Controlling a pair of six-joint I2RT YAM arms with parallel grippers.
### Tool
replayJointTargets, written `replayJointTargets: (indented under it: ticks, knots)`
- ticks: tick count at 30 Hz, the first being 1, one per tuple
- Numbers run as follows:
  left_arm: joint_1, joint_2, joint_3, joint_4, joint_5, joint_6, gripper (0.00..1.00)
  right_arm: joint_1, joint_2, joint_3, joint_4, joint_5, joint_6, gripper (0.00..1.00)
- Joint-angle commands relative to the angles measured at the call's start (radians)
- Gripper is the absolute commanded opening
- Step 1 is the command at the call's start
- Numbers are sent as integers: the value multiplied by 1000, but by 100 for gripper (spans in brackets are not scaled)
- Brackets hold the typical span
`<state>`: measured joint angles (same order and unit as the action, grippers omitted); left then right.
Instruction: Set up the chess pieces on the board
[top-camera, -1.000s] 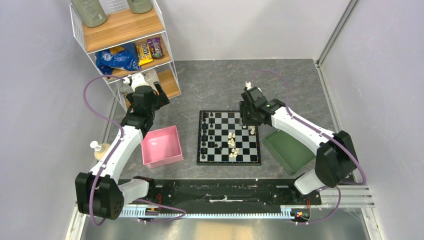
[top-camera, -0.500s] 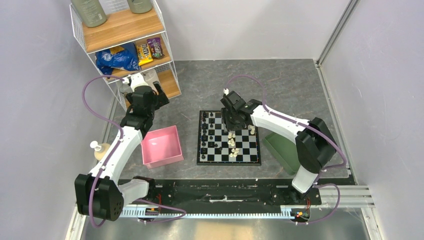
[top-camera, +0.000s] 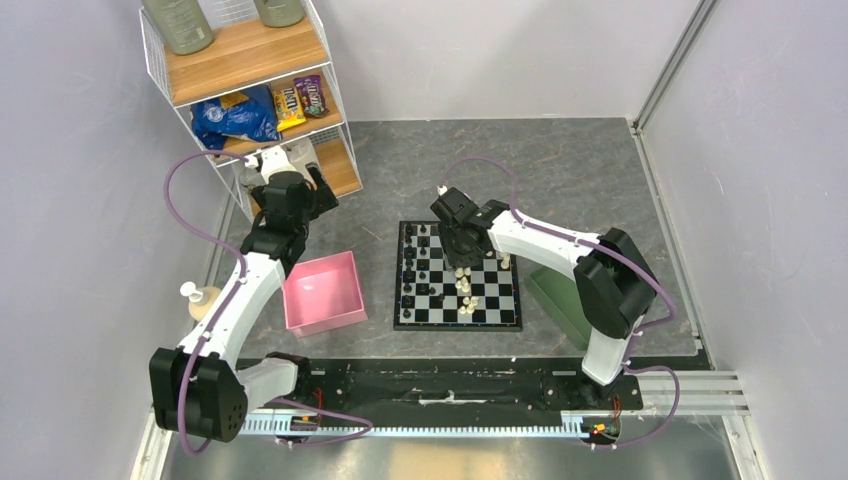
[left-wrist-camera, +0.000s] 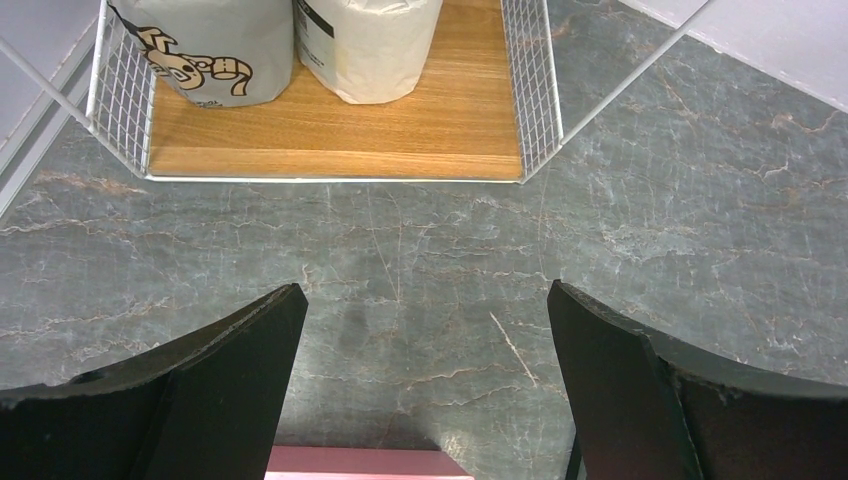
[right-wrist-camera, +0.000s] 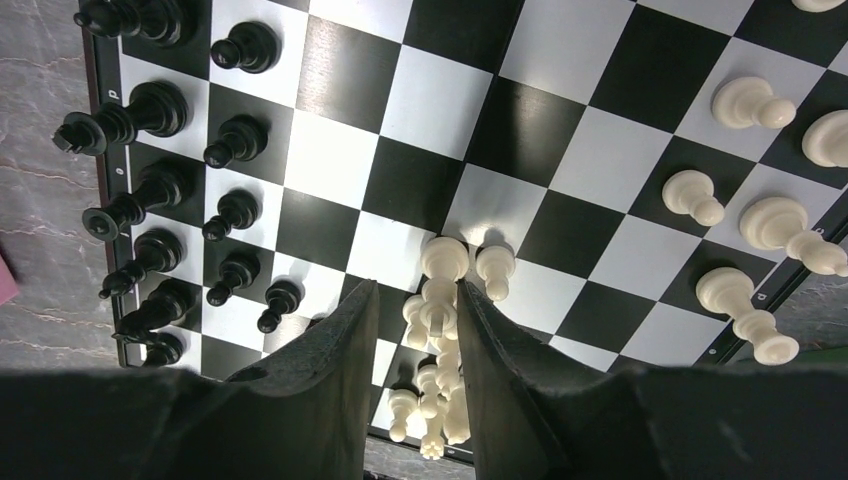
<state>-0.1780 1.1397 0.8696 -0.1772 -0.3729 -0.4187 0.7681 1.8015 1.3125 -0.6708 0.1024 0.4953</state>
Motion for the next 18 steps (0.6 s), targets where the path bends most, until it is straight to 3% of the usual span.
replayJointTargets:
  ticks: [1,12,18]
  knots:
    - [3,-18,-6,38,-28,-6,100,7,10,47,-24,35,-12,41]
    - [3,-16,-7,38,-28,-6,100,10,9,38,-32,55,-13,39]
    - [3,-9,-4,41,-23,-7,100,9,3,44,-30,44,-16,29]
